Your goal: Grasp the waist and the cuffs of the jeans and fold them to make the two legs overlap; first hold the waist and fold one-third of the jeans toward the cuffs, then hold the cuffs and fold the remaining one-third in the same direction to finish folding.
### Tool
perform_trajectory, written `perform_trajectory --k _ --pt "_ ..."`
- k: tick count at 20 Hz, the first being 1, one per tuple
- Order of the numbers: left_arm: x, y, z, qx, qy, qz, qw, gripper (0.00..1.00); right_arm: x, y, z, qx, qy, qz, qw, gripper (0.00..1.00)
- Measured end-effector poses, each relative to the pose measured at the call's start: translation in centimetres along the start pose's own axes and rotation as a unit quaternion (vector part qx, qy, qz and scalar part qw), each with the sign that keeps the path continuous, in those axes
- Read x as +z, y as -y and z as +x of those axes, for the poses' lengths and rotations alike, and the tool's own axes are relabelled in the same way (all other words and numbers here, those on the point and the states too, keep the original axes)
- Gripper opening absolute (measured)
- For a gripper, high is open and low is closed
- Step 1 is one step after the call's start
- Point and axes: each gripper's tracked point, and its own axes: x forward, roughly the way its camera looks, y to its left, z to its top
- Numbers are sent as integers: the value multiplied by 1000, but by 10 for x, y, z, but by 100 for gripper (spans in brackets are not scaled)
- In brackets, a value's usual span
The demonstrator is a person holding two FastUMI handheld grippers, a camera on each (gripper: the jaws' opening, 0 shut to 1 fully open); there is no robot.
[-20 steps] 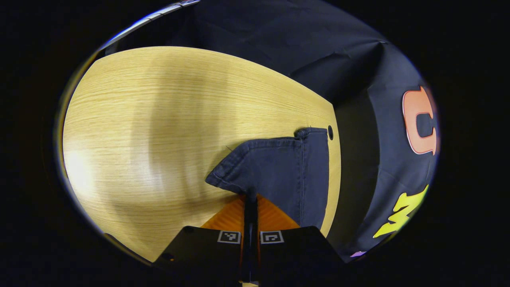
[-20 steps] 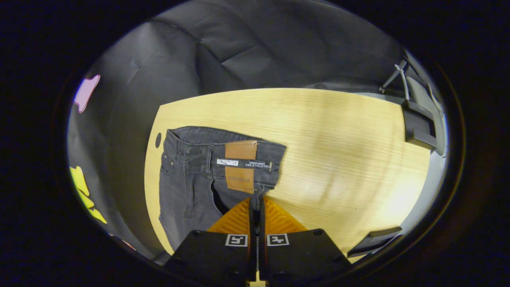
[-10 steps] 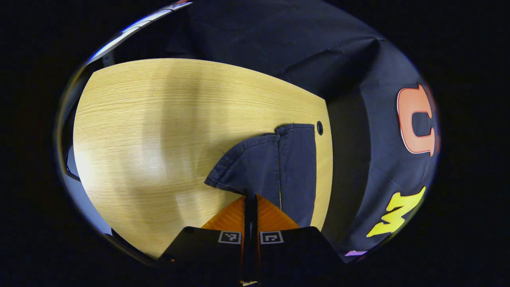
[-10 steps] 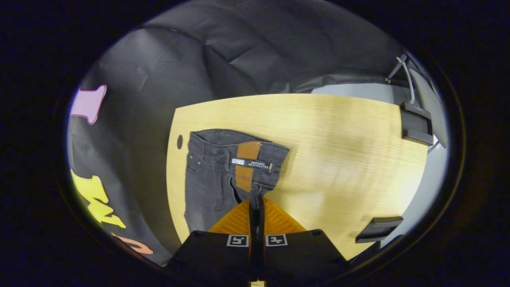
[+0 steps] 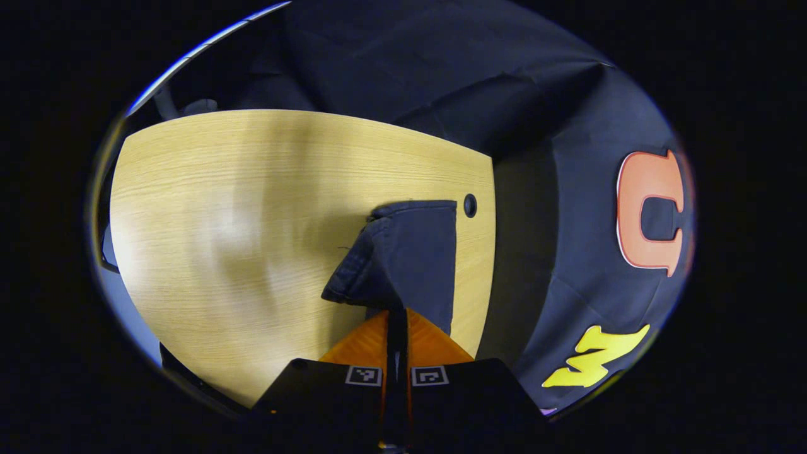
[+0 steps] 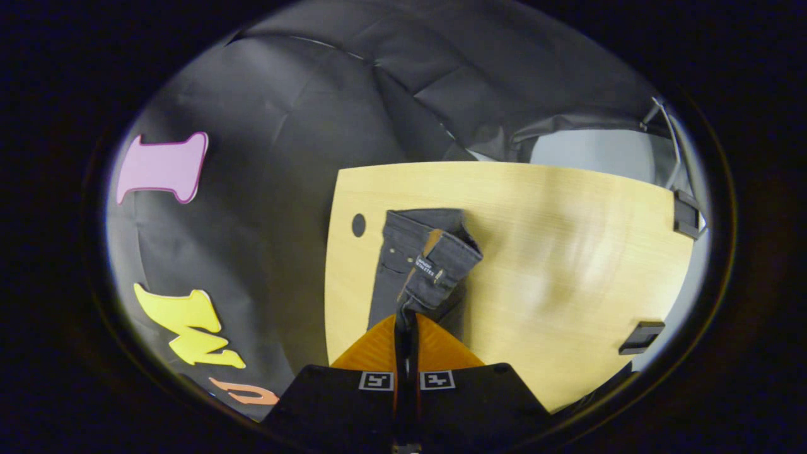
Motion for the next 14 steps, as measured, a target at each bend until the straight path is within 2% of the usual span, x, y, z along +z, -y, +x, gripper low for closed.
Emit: perform_trajectory --k 4,9,11,14 --pt "9 39 22 5 -14 -9 1000 4 8 -23 12 0 -6 -7 1000 0" --pt "17 75 71 21 -29 17 999 3 15 -38 41 -3 -19 -13 1000 0" --pt "18 80 96 28 -34 38 998 3 18 -39 58 -7 -18 -10 1000 1" --pt "23 79 142 36 -44 36 998 4 20 -41 83 -5 -20 -3 1000 0"
